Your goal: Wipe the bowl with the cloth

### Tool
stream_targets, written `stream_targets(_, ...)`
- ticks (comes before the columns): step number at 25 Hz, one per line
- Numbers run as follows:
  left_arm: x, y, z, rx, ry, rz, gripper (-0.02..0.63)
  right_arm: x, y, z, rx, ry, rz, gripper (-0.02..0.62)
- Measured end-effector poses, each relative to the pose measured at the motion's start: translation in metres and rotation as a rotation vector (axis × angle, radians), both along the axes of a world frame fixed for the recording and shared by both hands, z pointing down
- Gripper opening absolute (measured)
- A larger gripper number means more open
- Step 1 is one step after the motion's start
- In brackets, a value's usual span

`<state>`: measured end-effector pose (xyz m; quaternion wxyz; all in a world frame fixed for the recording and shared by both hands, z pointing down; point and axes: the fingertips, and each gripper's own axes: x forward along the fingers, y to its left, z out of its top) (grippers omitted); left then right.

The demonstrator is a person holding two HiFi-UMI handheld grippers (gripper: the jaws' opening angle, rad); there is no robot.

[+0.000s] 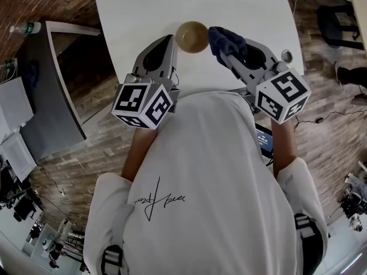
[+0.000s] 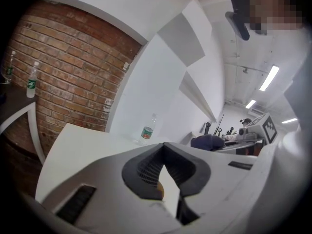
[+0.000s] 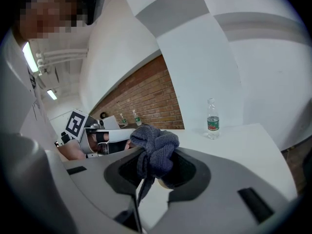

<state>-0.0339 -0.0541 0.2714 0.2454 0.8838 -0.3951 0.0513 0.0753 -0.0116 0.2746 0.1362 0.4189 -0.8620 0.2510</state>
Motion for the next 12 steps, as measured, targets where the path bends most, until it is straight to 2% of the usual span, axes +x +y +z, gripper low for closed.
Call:
stream_targets(7, 0.001, 0.001, -0.016, 0.036, 0.009, -0.012, -0.003, -0.007, 0.007, -0.012, 0.035, 0.003, -0.015, 0.107)
stream_targets(12, -0.006, 0.002, -0.023, 0.020, 0.061, -0.045, -0.005, -0.017, 0.010, -0.020, 0.041, 0.042, -0.044, 0.107)
